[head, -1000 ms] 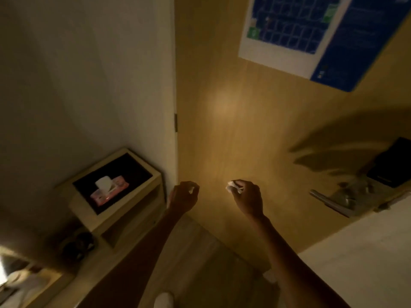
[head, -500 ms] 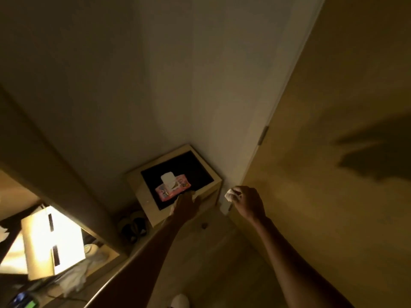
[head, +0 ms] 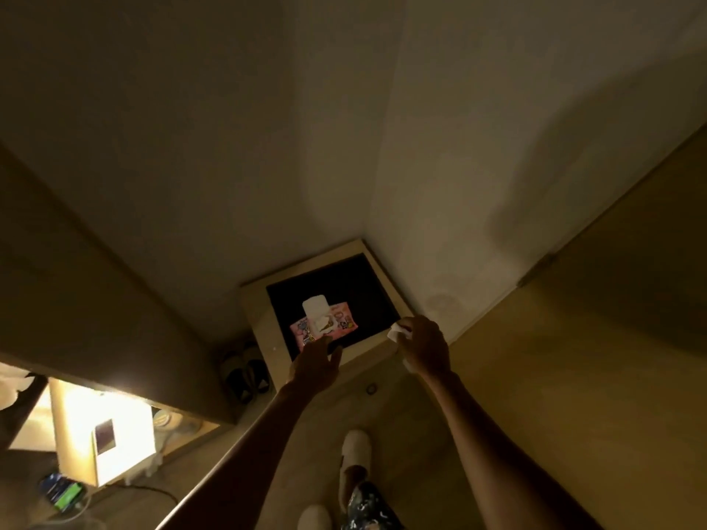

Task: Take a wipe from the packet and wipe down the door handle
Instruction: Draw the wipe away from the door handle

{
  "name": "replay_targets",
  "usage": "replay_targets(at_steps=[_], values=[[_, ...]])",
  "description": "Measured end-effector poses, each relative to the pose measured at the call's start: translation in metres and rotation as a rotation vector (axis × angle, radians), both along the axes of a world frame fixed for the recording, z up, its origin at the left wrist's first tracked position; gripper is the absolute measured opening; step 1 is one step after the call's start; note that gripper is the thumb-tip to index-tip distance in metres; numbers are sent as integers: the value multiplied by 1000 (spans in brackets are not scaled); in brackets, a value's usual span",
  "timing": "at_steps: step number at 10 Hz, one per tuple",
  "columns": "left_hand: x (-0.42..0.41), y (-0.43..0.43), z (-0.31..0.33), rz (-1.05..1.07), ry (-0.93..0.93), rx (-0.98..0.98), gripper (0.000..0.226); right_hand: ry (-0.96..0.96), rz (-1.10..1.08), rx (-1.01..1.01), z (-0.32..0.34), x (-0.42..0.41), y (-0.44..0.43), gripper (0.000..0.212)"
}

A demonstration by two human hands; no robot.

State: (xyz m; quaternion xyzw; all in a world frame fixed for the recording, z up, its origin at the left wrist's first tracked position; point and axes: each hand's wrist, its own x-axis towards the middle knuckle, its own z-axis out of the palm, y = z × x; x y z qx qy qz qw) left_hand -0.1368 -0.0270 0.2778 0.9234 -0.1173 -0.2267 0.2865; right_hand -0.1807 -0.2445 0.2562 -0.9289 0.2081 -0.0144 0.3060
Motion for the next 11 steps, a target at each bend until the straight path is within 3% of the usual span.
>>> replay_targets(at_steps=[4, 8, 9, 11], values=[[98, -42, -105, 172, 88, 48, 48, 103, 78, -48, -118, 158, -41, 21], [143, -64, -226, 159, 140, 82, 52, 176, 52, -52, -248, 205, -55, 29], [144, -65, -222, 145, 145, 105, 52, 273, 65, -45, -246, 205, -56, 35], [131, -57, -164, 108, 88, 150, 52, 243, 83, 6, -192, 180, -50, 38]])
